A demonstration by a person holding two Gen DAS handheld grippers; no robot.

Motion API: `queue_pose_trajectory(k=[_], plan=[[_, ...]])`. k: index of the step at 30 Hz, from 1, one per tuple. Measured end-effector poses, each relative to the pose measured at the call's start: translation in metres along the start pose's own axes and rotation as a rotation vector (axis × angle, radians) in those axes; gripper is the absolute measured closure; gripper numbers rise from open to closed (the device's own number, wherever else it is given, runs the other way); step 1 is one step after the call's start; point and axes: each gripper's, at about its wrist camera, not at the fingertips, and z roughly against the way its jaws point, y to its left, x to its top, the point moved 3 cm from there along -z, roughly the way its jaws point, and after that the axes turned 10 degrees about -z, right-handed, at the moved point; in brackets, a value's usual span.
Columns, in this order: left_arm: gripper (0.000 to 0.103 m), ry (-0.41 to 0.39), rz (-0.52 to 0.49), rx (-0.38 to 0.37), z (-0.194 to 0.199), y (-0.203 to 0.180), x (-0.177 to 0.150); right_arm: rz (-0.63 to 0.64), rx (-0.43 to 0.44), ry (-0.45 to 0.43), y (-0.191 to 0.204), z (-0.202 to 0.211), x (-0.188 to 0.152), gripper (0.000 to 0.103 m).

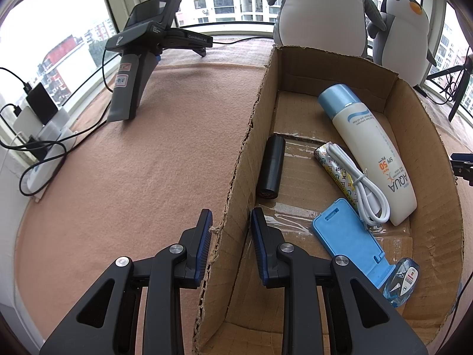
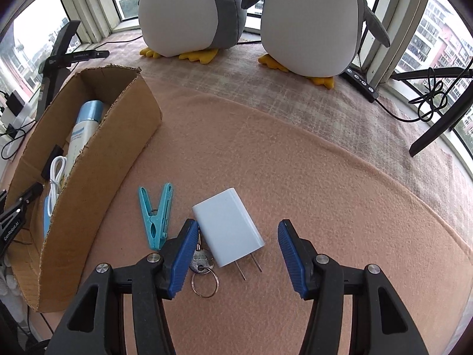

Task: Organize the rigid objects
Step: 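Move the right gripper to the white charger plug, then close the right gripper on the white charger plug and lift it, then carry the white charger plug into the box and open the right gripper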

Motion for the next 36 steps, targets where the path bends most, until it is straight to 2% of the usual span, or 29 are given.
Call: queue_pose_trajectory(k=[5, 9, 14, 23, 30, 36], plan=[[0.079, 0.001, -0.001, 0.001, 0.000, 0.001, 0.000, -0.022, -0.015, 0.007, -0.009, -0.005, 0.002, 0.051], [0.079, 0.001, -0.003, 0.002, 0.000, 0.002, 0.000, -0.053, -0.025, 0.010, -0.021, -0.008, 0.001, 0.062], [0.079, 0.001, -0.003, 0.002, 0.000, 0.001, 0.000, -0.064, -0.044, 0.009, -0.029, -0.009, 0.000, 0.071], [0.079, 0.001, 0.000, 0.000, 0.000, 0.002, 0.000, -0.084, -0.045, -0.016, -0.023, 0.000, -0.007, 0.071], [0.079, 0.002, 0.000, 0.000, 0.000, 0.002, 0.000, -0.073, 0.007, -0.079, 0.006, 0.029, -0.007, 0.071], [0.079, 0.001, 0.001, -0.001, 0.000, 0.001, 0.001, -0.024, 0.080, -0.125, 0.050, 0.056, -0.001, 0.071]])
